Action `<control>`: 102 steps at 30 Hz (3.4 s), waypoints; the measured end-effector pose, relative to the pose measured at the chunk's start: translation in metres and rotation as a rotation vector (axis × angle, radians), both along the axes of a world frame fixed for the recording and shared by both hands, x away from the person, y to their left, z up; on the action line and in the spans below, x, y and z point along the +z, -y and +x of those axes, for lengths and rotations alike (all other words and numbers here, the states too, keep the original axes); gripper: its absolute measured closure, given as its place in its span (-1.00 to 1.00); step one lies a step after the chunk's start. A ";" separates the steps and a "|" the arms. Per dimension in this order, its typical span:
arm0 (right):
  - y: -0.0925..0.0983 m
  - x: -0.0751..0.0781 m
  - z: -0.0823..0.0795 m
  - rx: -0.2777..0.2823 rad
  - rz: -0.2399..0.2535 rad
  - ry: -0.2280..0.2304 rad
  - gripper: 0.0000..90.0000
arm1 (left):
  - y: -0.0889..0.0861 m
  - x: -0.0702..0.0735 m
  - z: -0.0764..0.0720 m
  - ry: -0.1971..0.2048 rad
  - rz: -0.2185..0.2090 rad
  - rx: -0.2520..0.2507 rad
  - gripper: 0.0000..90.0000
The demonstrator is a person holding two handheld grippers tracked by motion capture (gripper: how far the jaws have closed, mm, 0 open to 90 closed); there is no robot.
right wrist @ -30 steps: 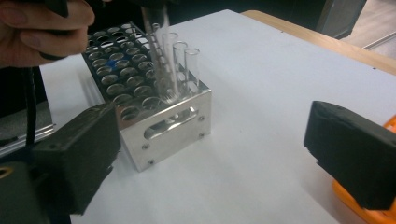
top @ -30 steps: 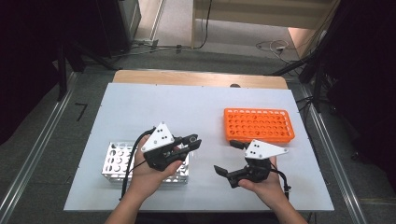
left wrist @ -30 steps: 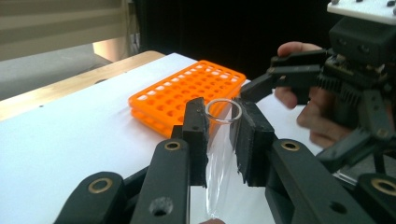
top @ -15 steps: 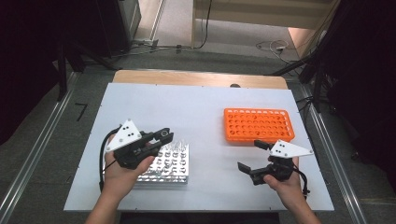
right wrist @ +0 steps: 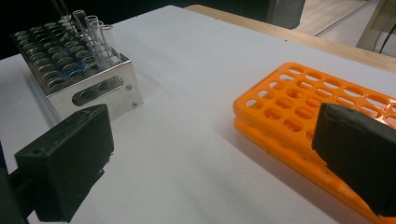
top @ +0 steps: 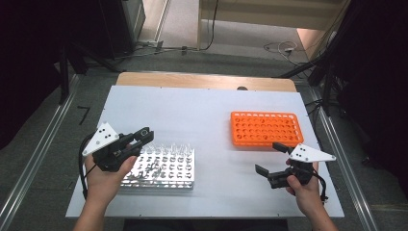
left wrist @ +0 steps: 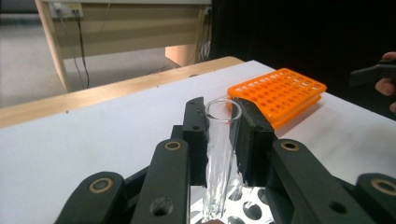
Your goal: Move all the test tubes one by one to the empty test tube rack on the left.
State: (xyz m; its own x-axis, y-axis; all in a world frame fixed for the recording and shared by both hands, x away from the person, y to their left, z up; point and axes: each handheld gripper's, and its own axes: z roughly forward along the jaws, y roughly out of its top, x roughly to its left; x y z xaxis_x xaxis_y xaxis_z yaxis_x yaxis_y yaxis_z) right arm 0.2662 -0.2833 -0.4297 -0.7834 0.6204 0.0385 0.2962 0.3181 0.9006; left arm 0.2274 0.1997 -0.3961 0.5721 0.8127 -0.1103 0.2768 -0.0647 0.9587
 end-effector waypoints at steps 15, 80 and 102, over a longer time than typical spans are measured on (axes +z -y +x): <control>0.004 0.001 0.000 -0.008 0.007 0.006 -1.00 | 0.014 -0.029 0.017 -0.070 0.070 0.038 0.69; 0.021 0.001 0.006 -0.050 0.024 0.005 -1.00 | -0.002 -0.029 0.008 -0.111 0.016 0.019 -1.00; 0.045 -0.006 0.005 -0.118 0.014 -0.005 -1.00 | -0.036 -0.038 -0.026 -0.019 -0.028 0.017 -1.00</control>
